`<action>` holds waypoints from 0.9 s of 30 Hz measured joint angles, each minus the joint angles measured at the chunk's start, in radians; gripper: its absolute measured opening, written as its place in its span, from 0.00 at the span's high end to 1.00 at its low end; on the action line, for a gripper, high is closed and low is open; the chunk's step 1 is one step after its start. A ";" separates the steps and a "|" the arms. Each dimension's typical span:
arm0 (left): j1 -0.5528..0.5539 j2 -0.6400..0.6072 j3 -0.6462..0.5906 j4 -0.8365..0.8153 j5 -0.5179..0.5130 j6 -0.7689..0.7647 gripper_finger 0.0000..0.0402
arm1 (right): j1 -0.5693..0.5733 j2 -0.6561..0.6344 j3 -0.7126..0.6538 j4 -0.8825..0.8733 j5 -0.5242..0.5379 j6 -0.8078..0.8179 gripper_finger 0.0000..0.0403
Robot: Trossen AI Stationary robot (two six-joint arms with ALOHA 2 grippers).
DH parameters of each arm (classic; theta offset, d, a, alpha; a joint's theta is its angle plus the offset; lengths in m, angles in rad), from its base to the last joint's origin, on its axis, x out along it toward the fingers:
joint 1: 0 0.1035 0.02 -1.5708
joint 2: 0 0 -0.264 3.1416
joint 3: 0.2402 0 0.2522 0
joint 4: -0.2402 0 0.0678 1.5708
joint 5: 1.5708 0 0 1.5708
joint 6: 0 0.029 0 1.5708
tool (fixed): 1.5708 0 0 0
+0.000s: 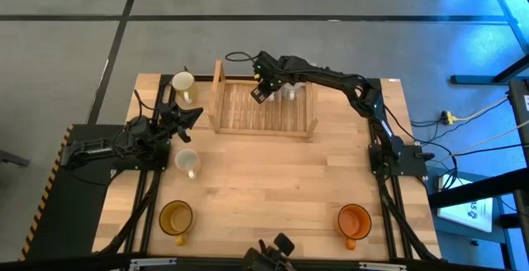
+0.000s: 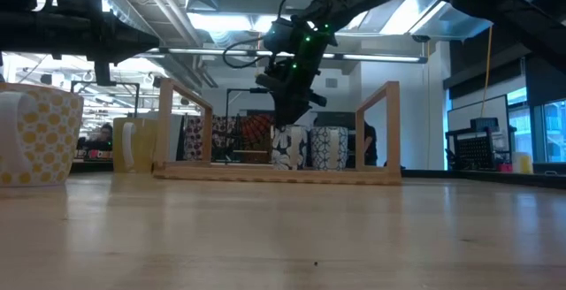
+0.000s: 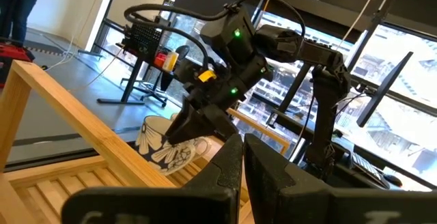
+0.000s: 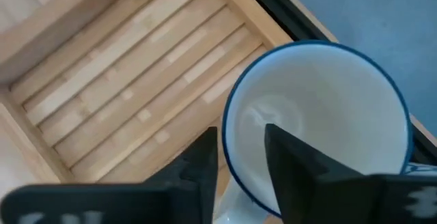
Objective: Place coffee mugs
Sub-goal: Put the blue mug on the shelf
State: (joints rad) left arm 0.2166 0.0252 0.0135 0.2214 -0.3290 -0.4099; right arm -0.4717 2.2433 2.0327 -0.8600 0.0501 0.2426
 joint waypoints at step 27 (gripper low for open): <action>0.000 0.000 0.000 -0.004 0.001 0.000 0.98 | 0.000 0.024 0.012 0.116 0.127 0.068 0.67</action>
State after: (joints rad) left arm 0.2165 0.0251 0.0135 0.2173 -0.3279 -0.4095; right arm -0.4717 2.2673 2.0445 -0.7435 0.1768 0.3103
